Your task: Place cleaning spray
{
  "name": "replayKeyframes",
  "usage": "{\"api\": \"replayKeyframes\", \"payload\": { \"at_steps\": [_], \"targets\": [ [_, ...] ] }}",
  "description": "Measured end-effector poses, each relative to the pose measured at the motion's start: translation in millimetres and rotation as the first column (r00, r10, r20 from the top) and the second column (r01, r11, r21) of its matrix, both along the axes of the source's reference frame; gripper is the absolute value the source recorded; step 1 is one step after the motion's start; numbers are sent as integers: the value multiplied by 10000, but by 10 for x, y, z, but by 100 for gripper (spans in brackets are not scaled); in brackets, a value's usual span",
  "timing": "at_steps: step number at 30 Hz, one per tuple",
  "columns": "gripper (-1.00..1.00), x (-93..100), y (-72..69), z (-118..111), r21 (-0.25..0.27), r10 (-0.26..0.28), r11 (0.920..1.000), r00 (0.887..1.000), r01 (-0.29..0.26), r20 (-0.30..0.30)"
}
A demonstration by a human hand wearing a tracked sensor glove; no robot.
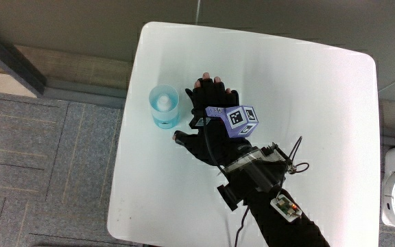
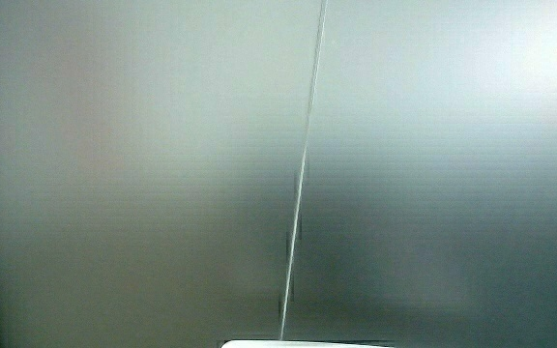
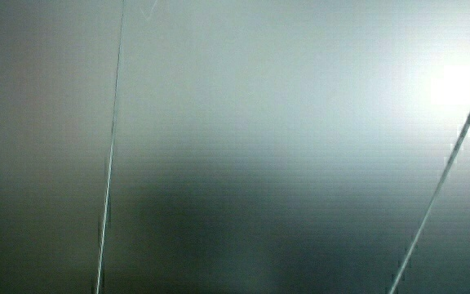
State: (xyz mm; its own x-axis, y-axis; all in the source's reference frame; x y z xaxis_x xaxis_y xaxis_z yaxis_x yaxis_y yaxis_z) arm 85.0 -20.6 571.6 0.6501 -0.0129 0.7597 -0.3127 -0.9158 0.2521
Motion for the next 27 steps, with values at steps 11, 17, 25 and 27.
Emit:
{"api": "replayKeyframes", "payload": {
  "at_steps": [11,17,25,27],
  "targets": [
    [-100,170,57,117,-166,-85,9998,9999,83,-126],
    [-100,341,32,89,404,-405,9986,9894,352,1396],
    [-100,685,125,173,825,-217,9966,9856,79,1677],
    [-100,775,137,136,1470,-428,9885,9977,347,516]
  ]
}}
